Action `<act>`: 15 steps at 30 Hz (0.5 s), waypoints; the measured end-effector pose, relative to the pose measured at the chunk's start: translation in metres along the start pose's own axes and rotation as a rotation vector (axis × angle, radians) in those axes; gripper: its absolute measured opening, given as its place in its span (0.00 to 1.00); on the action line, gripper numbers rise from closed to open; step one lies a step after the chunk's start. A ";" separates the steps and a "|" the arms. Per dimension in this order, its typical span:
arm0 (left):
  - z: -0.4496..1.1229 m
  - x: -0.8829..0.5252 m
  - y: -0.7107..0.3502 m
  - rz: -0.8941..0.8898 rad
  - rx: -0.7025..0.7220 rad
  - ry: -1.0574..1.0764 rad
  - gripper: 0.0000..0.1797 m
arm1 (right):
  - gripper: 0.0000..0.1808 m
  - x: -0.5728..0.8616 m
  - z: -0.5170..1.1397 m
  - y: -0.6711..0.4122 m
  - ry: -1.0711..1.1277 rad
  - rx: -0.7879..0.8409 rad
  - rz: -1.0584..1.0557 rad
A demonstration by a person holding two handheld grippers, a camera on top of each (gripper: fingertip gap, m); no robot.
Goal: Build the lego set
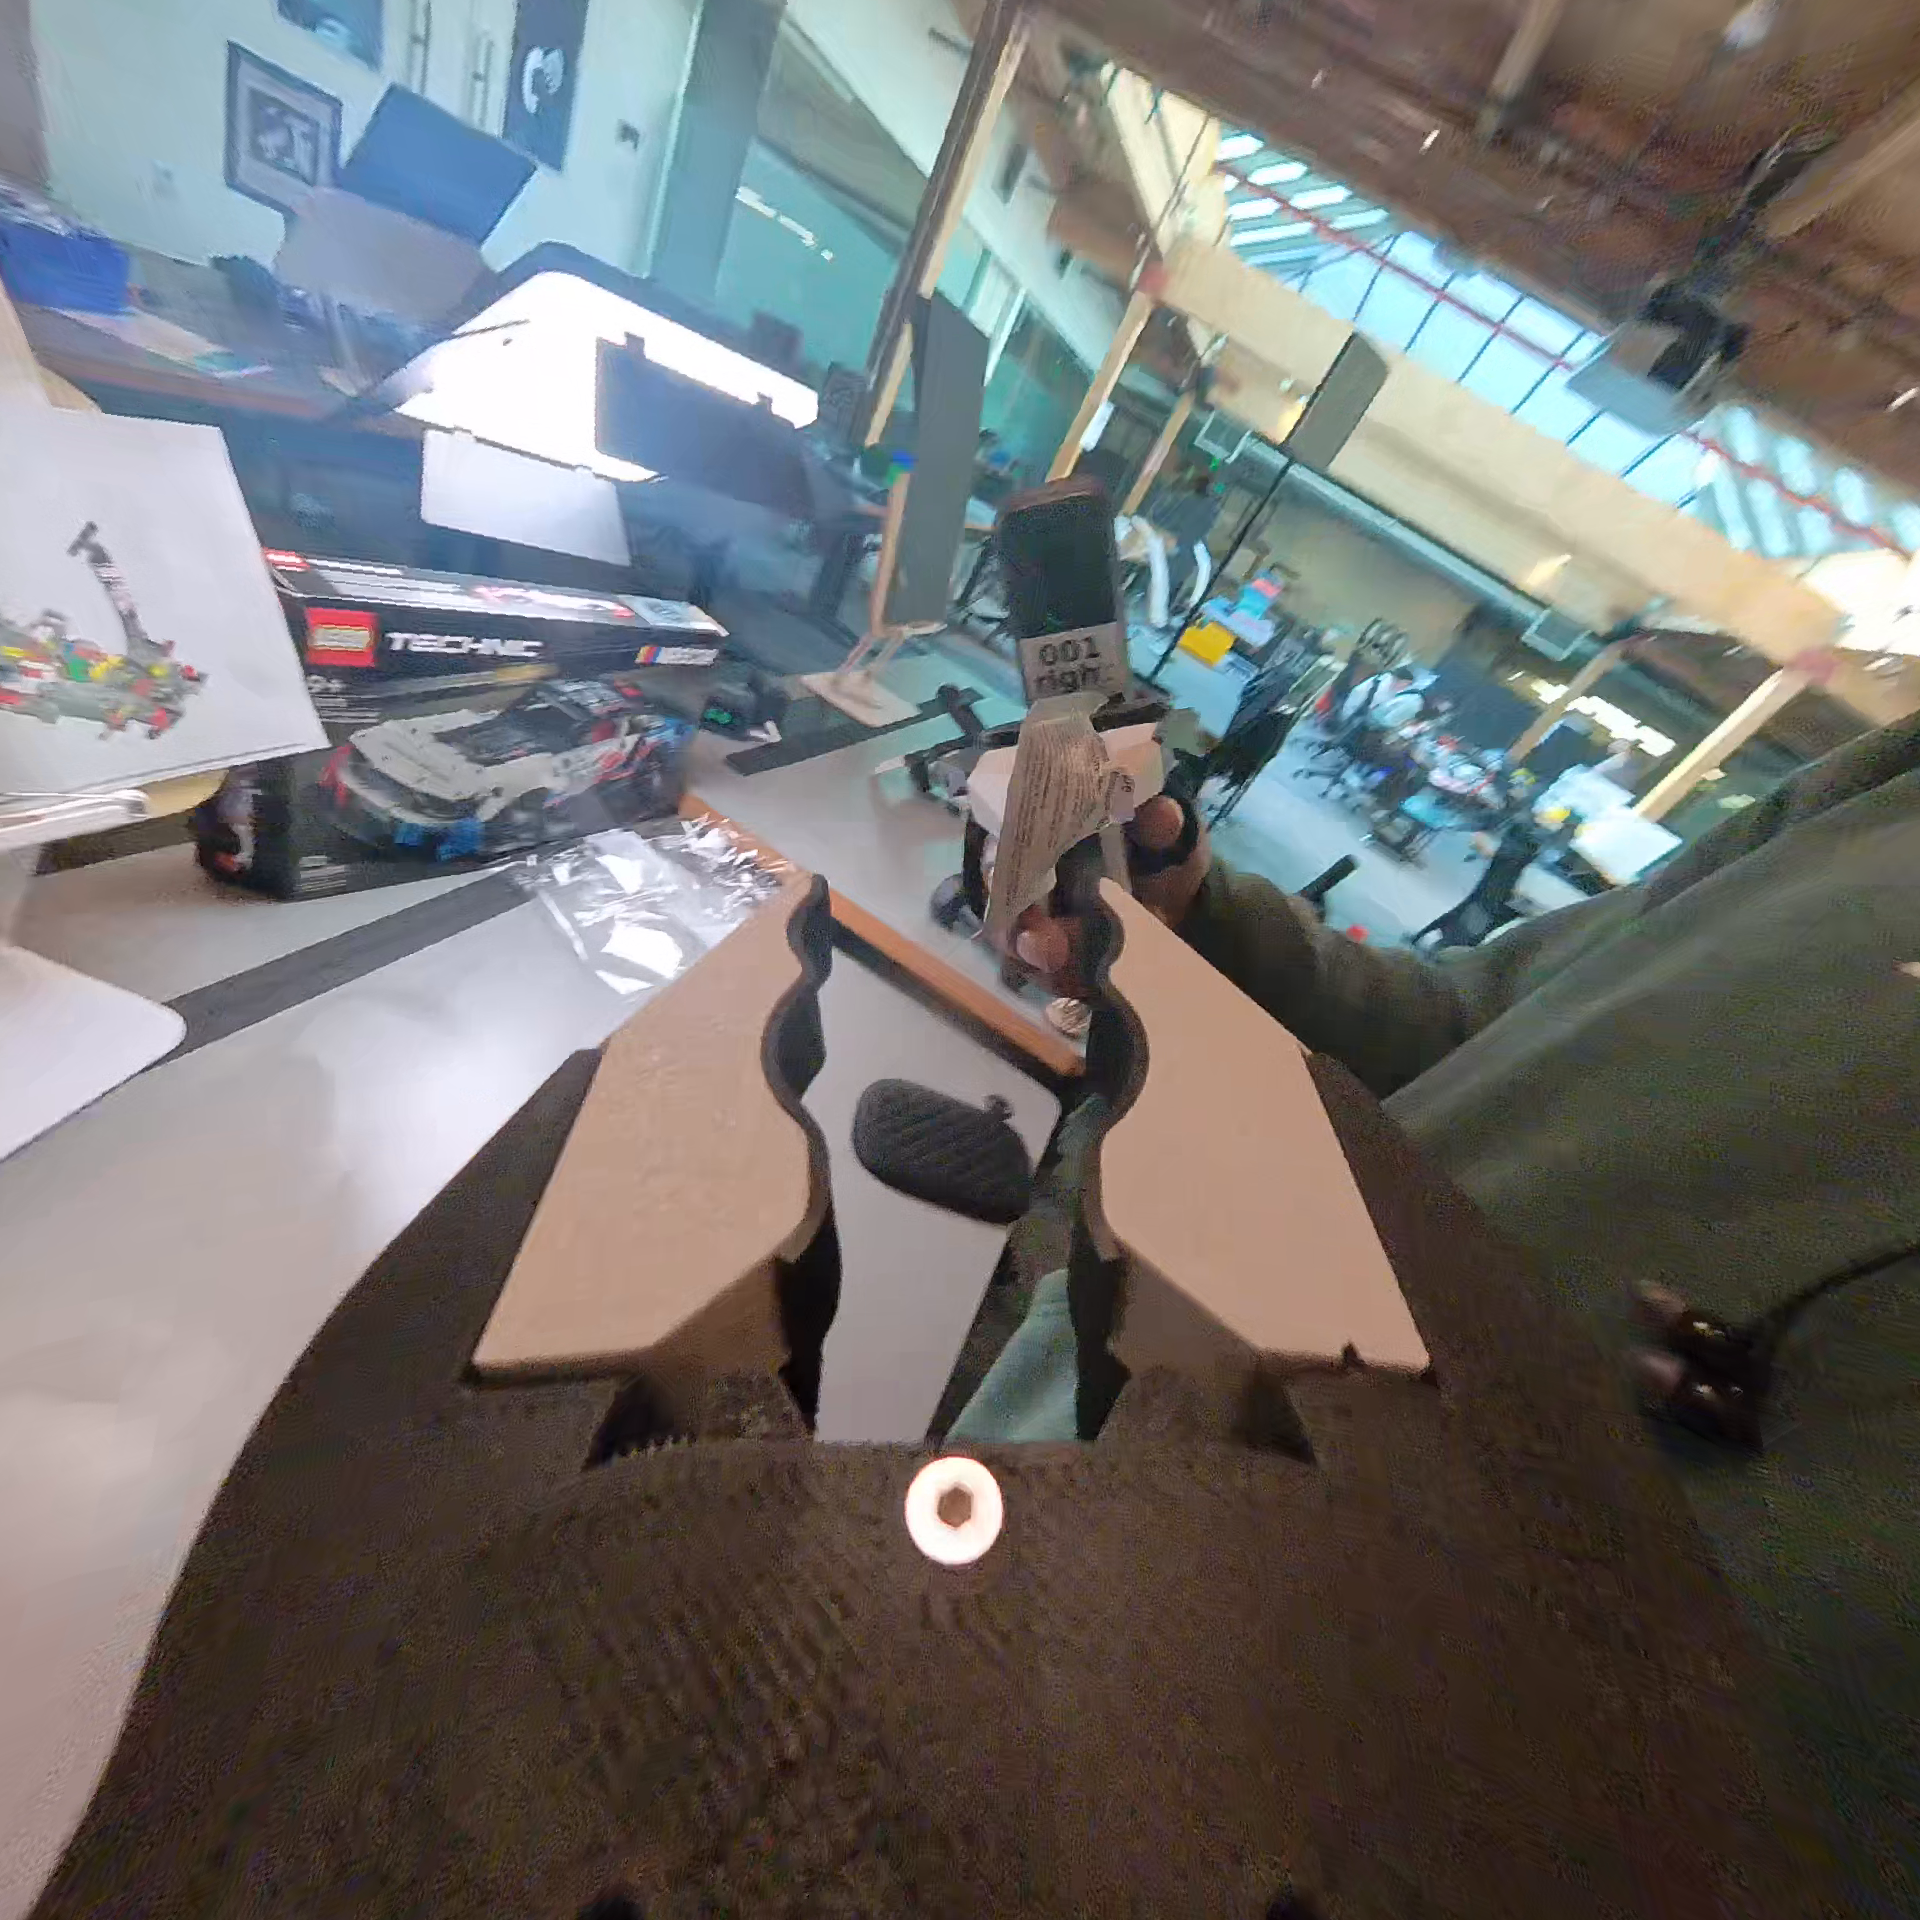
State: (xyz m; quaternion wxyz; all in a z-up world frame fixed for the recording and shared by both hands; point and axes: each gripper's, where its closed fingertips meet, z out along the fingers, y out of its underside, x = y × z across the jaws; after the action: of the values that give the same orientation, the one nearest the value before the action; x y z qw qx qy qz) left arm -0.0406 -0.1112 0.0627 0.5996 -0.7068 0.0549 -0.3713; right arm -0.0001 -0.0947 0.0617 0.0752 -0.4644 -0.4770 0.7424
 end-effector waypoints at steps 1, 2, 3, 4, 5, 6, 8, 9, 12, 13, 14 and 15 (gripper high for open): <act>-0.002 0.003 -0.003 -0.042 0.027 0.039 0.28 | 0.00 -0.005 0.001 -0.001 -0.043 -0.015 0.015; -0.004 0.006 -0.005 -0.072 0.053 0.073 0.28 | 0.00 -0.010 0.004 -0.001 -0.090 -0.028 0.030; -0.004 0.011 -0.006 -0.088 0.068 0.109 0.28 | 0.00 -0.016 0.007 -0.002 -0.141 -0.041 0.047; -0.003 0.017 -0.005 -0.096 0.068 0.145 0.25 | 0.00 -0.022 0.010 -0.002 -0.189 -0.053 0.063; -0.001 0.023 -0.004 -0.096 0.060 0.171 0.22 | 0.00 -0.026 0.014 -0.004 -0.217 -0.055 0.075; 0.000 0.028 -0.003 -0.088 0.053 0.194 0.17 | 0.00 -0.026 0.017 -0.005 -0.227 -0.057 0.087; -0.002 0.039 -0.008 -0.070 0.073 0.236 0.01 | 0.00 -0.022 0.023 -0.008 -0.221 -0.067 0.098; -0.003 0.039 -0.012 -0.075 0.088 0.233 0.00 | 0.00 -0.022 0.024 -0.011 -0.219 -0.060 0.098; -0.006 0.034 -0.020 -0.120 0.121 0.213 0.00 | 0.00 -0.015 0.029 -0.018 -0.163 -0.038 0.086; -0.007 0.032 -0.023 -0.134 0.137 0.205 0.00 | 0.00 -0.011 0.031 -0.022 -0.131 -0.024 0.071; -0.008 0.030 -0.025 -0.150 0.155 0.201 0.00 | 0.00 -0.008 0.032 -0.025 -0.097 -0.006 0.048; -0.010 0.028 -0.029 -0.165 0.178 0.201 0.00 | 0.01 -0.004 0.031 -0.030 -0.053 0.023 0.018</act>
State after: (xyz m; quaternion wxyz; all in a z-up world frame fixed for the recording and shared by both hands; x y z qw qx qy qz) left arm -0.0365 -0.1260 0.1014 0.6187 -0.6124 0.0233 -0.4915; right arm -0.0318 -0.1008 0.0912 0.0610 -0.4481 -0.4660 0.7605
